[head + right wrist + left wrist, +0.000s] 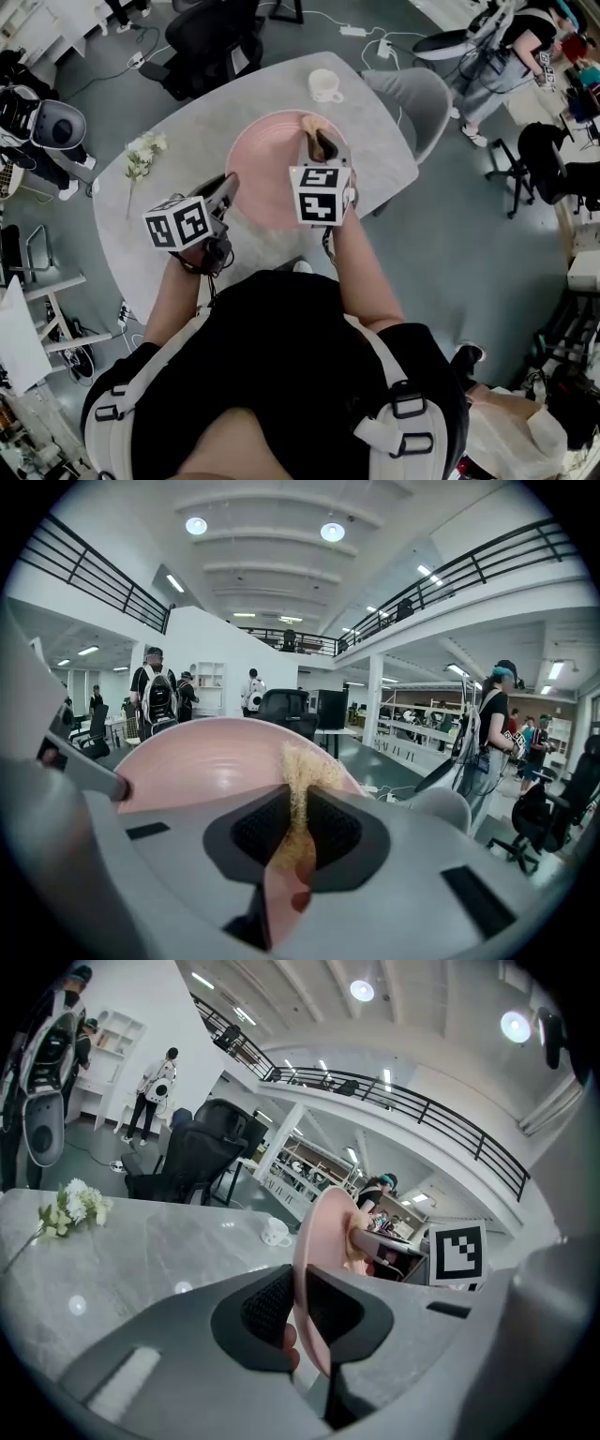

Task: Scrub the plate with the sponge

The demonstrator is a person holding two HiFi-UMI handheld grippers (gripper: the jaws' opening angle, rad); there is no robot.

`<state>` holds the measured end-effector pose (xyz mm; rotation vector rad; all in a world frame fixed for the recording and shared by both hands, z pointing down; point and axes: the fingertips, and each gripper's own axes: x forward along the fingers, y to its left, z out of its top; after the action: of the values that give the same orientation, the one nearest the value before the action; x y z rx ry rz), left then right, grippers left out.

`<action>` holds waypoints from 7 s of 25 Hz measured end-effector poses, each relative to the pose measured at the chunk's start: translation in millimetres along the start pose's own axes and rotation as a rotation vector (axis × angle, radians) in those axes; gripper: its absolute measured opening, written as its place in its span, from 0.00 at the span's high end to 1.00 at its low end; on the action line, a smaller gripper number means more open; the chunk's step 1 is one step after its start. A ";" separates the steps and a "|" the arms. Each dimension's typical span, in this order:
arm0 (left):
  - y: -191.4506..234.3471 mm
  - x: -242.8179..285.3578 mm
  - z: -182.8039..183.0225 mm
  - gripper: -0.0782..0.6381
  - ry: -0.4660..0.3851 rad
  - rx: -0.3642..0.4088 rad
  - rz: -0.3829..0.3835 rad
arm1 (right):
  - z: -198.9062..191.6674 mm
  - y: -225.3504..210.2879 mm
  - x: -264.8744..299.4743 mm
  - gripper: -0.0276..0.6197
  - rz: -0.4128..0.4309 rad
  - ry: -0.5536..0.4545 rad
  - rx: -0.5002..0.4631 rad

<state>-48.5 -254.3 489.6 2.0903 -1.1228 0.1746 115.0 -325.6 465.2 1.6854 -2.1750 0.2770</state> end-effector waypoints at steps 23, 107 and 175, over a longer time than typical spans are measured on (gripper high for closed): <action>55.1 -28.1 43.3 0.83 -0.188 -0.190 0.121 | -66.1 86.5 -4.9 0.88 0.247 0.216 -0.045; 21.7 -30.3 7.4 0.84 -0.087 -0.046 0.056 | -48.3 119.5 -26.2 0.88 0.490 0.136 -0.304; 189.9 41.9 -140.9 0.82 0.129 -0.635 0.328 | -46.2 -2.9 -78.3 0.88 0.110 0.015 0.008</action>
<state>-138.1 -252.6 712.4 1.3172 -1.2380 0.0898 142.4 -239.5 475.2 1.5659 -2.2619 0.3273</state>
